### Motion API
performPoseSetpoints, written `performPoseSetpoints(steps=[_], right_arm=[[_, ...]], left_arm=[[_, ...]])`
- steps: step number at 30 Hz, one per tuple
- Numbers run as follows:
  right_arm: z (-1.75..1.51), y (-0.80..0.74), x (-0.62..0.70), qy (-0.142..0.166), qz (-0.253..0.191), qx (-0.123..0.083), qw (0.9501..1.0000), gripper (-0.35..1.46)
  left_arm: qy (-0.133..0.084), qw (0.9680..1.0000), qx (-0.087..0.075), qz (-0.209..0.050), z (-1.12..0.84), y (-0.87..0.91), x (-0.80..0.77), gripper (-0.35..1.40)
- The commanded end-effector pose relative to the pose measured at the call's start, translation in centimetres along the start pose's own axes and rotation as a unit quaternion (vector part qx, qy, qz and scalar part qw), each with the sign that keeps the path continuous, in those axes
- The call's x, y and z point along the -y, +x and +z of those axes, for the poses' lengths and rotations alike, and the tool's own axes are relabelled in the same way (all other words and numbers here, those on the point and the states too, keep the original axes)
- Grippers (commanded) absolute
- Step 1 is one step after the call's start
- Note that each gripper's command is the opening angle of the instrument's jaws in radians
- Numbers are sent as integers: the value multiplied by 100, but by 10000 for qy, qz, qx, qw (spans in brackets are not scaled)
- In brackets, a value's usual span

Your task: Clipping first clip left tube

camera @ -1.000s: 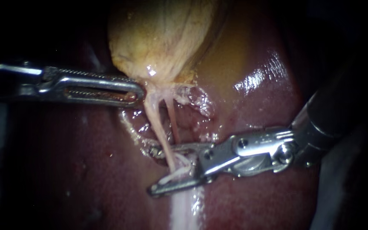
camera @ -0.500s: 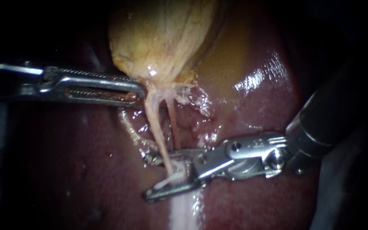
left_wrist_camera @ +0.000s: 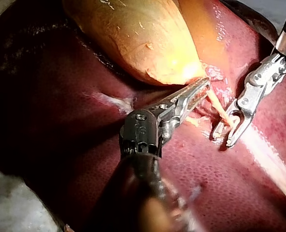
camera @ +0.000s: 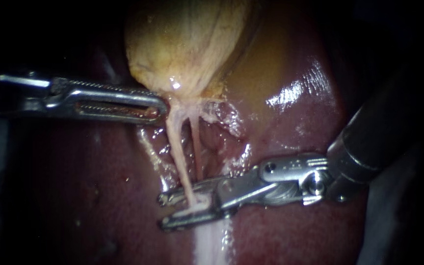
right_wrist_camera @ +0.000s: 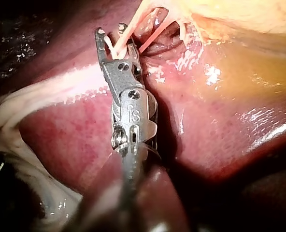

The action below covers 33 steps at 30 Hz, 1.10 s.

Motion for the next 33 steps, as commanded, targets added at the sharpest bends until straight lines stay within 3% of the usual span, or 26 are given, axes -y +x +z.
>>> performPoseSetpoints(steps=[1,6,15,33], right_arm=[[-1,0,-1,-1,8,0,10000,-8],[-3,0,-2,7,156,-4,9999,-35],[-7,-2,-3,-74,360,-33,9993,-35],[-8,-4,0,-100,351,-5,9993,-35]], left_arm=[[0,10000,0,0,0,0,0,-35],[0,10000,0,0,0,0,0,-35],[0,10000,0,1,0,0,0,-35],[-5,10000,3,5,1,0,4,-35]])
